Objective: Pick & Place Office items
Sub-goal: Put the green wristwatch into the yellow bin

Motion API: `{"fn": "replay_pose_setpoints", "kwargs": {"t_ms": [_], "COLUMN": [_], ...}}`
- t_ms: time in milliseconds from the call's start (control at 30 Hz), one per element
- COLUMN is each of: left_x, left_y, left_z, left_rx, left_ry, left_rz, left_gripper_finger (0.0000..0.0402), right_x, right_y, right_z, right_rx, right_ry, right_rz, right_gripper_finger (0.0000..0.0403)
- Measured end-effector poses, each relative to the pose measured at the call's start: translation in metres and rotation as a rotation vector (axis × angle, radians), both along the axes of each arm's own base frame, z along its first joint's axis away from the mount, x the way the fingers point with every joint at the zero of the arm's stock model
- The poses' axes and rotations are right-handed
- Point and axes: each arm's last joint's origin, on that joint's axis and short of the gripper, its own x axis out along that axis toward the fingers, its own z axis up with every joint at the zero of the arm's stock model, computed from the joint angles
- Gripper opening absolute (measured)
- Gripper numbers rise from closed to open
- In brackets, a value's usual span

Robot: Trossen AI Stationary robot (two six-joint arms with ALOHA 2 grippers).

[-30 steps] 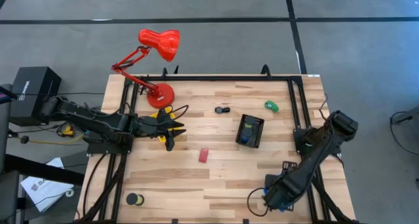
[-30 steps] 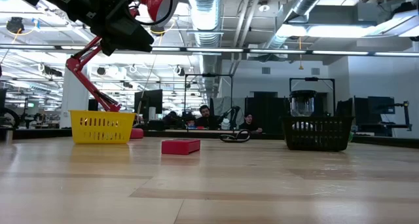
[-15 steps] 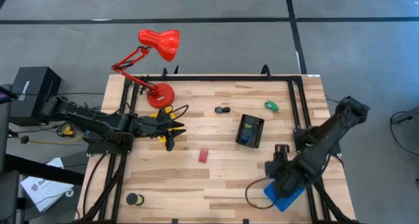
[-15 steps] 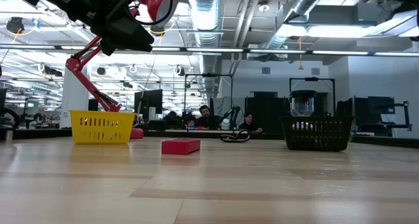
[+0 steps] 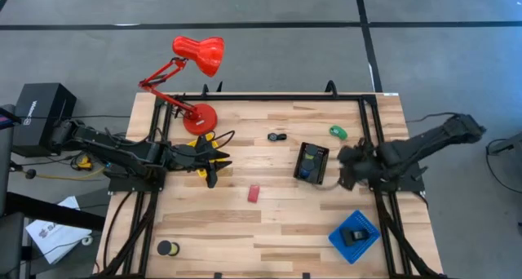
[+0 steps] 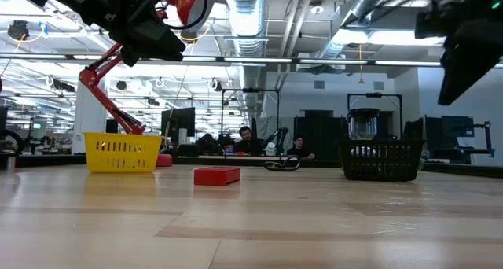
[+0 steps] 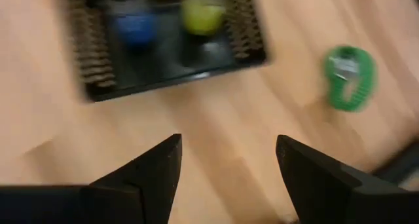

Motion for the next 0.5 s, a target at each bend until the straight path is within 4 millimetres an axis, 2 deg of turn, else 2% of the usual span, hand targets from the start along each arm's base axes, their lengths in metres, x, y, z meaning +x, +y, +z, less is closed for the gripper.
{"fn": "replay_pose_setpoints", "kwargs": {"t_ms": [200, 500], "left_x": [0.0, 0.0], "left_y": [0.0, 0.0], "left_z": [0.0, 0.0], "left_rx": [0.0, -0.001], "left_ry": [0.0, -0.004], "left_rz": [0.0, 0.0], "left_gripper_finger": [0.0117, 0.0117], "right_x": [-0.001, 0.005], "right_y": [-0.037, -0.075], "right_z": [-0.001, -0.016], "right_rx": [-0.033, -0.089], "right_ry": [-0.062, 0.013], "right_rz": [-0.275, -0.437], "right_gripper_finger": [0.0239, 0.0239]}}
